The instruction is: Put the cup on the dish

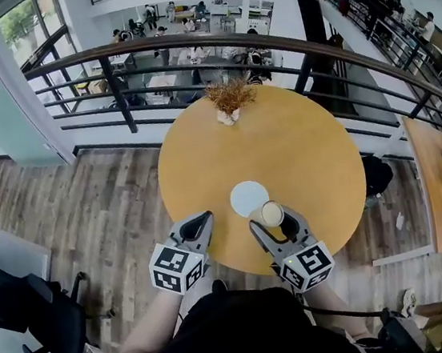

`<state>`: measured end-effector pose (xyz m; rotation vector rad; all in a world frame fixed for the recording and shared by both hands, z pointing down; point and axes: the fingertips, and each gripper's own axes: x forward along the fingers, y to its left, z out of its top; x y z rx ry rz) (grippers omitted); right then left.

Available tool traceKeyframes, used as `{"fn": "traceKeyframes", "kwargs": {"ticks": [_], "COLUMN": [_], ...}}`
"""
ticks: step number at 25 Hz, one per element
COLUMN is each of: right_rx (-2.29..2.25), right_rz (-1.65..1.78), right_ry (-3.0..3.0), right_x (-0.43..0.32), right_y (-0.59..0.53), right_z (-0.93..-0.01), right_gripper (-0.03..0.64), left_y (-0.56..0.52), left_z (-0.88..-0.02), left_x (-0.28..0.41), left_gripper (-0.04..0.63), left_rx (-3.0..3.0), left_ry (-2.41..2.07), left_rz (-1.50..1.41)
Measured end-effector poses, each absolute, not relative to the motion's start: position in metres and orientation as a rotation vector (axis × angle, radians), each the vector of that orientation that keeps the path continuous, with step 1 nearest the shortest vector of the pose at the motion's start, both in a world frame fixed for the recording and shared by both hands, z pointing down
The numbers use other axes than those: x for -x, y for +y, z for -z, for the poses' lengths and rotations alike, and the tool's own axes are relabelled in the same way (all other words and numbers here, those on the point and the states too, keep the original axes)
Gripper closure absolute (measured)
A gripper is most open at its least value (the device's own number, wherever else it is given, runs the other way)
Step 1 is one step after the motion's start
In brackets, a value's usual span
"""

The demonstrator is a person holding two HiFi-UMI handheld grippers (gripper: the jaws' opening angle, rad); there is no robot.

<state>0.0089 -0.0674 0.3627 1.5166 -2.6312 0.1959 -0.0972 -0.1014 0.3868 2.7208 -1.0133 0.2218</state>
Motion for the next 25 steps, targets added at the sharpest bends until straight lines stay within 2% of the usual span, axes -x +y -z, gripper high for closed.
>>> {"fn": "traceKeyframes", "kwargs": {"ticks": [15, 25], "right_rx": [-1.495, -1.474], "right_rz": [-0.207, -0.231], "right_ry": [-2.641, -2.625], "right_x": [-0.072, -0.088], "right_y": [-0.093, -0.101], "right_z": [-0.369, -0.380], "right_gripper": [0.367, 0.367], "left_y": [-0.118, -0.122], "left_z": [-0.399, -0.409], "left_x": [0.017, -0.003], "left_gripper": [0.601, 0.601], "left_rx": [-2.694, -2.683], "left_ry": [-0.963, -0.960], "left_rz": [-0.248, -0.296]}}
